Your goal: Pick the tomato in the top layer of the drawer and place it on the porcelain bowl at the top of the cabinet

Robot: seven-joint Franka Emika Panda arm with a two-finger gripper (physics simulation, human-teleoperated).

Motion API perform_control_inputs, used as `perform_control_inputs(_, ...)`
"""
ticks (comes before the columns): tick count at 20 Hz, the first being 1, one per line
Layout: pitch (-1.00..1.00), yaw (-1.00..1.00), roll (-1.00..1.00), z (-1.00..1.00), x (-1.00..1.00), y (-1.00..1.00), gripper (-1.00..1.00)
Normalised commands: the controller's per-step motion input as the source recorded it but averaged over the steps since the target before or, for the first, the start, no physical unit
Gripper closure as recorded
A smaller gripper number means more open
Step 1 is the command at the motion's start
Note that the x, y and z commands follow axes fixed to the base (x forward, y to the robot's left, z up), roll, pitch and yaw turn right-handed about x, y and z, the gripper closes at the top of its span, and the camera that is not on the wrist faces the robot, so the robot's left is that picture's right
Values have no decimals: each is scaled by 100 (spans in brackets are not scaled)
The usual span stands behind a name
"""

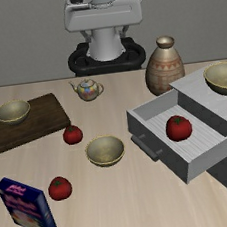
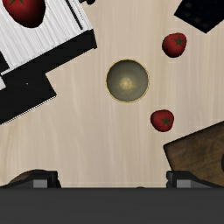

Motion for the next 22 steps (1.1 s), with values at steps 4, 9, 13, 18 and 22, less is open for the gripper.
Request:
perform_control_inputs(4, 0, 0, 0, 50, 50, 0, -100)
perform_control_inputs(9, 0, 0, 0, 0, 100, 0, -100)
perform_control_inputs(13, 0, 0, 0, 0, 100, 0, -100)
perform_control_inputs(18, 0, 0, 0, 0, 100, 0, -100)
perform_control_inputs(22, 0, 0, 0, 0, 50, 50, -100)
